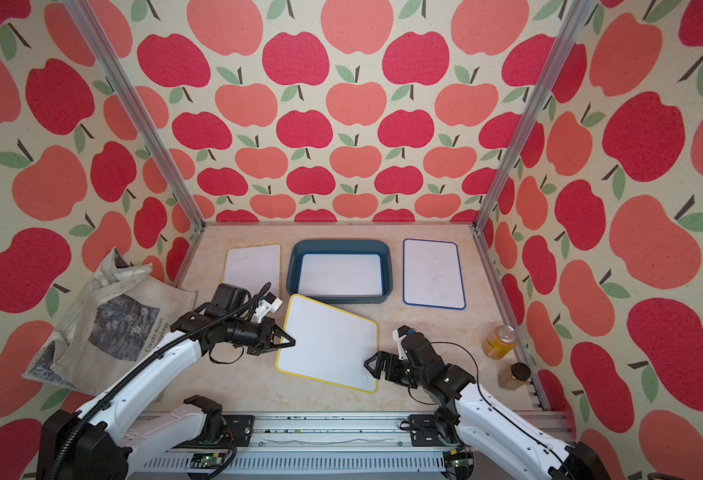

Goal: Put the whiteboard into the storage box
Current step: Pick up the whiteboard at the center of the board, then place the whiteboard in the storage box.

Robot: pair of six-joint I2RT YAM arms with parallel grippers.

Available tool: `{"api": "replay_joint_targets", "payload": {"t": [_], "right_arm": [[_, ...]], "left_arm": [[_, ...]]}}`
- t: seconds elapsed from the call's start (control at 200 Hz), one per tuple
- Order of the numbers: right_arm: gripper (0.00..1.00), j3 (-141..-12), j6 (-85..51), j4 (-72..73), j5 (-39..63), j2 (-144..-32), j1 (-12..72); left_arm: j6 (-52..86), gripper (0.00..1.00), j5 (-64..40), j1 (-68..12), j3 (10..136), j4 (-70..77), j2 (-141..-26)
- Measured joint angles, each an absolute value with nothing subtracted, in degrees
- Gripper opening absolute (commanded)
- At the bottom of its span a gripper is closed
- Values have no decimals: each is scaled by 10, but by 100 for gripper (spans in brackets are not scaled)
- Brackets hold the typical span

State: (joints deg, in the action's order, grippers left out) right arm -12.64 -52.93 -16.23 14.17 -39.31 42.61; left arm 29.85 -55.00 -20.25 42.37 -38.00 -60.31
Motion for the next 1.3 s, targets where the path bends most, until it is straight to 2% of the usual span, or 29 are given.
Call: {"api": "replay_joint_targets", "payload": {"t": [0.315,0.54,0.83,1.096,1.301], "right_arm": [[99,-283,-460,-308,79,-387,423],[99,-388,-397,-379,32,-438,402],[99,-459,-340,-418,4,-511,367],[99,-506,-306,-434,-23,-568,335],[99,-527,-285,-437,-30,-610,296]], "left_arm": [[242,0,-519,-190,593,-509,-603],[225,0,-521,-151,686,-547,-636],[213,0,-530,-96,828,-546,-797],[199,0,-546,-81,987,-547,-964],[196,0,-554,-80,1053,-547,-1077]]}}
